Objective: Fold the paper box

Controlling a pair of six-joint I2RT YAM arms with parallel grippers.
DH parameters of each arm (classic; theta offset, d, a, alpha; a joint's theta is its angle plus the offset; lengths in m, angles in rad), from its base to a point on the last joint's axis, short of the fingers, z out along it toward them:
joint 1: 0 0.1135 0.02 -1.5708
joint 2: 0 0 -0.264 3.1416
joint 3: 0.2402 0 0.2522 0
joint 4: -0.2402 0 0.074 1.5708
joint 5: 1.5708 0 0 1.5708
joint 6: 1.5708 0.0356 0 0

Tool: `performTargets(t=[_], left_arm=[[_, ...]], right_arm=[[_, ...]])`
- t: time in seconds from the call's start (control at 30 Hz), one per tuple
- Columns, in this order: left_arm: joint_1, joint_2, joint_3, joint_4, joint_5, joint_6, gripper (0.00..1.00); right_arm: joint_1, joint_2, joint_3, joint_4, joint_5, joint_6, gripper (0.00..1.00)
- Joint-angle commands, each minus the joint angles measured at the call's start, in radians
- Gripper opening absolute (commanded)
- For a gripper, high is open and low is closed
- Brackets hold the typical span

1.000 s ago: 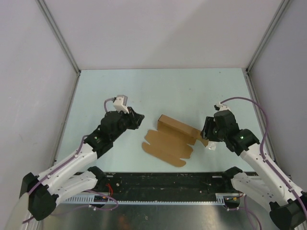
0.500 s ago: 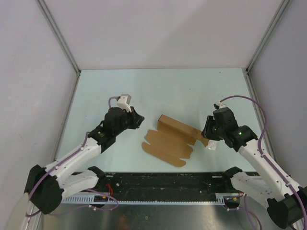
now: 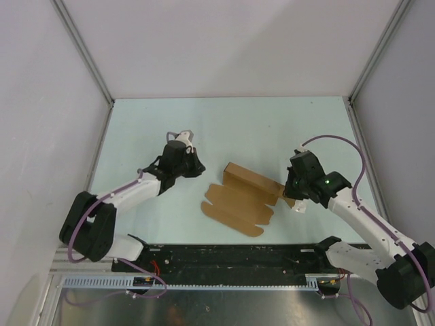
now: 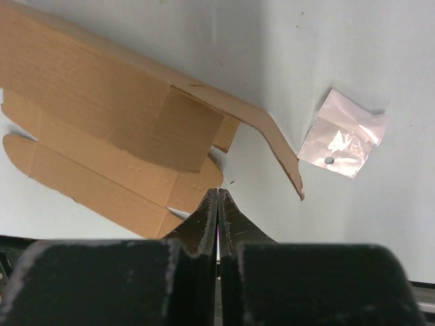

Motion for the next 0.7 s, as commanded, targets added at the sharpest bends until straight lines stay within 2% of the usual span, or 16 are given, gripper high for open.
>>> performTargets(t=[0.0,0.3,0.67], left_arm=[[0.003,0.084,0.138,0.07,0.053,0.019,0.0],[-0.046,0.219,0.277,0.068,0.069,0.068,0.0],[-0.084,0.306,0.304,0.065,0.096,0.073,0.0]], right_arm=[[0.001,0.043,0.017,0.066,0.032,0.01,0.0],[-0.001,0.165,0.018,0.179,-0.004,-0.014,0.0],[-0.008,0.238,0.017,0.248,-0.014,-0.036,0.0]])
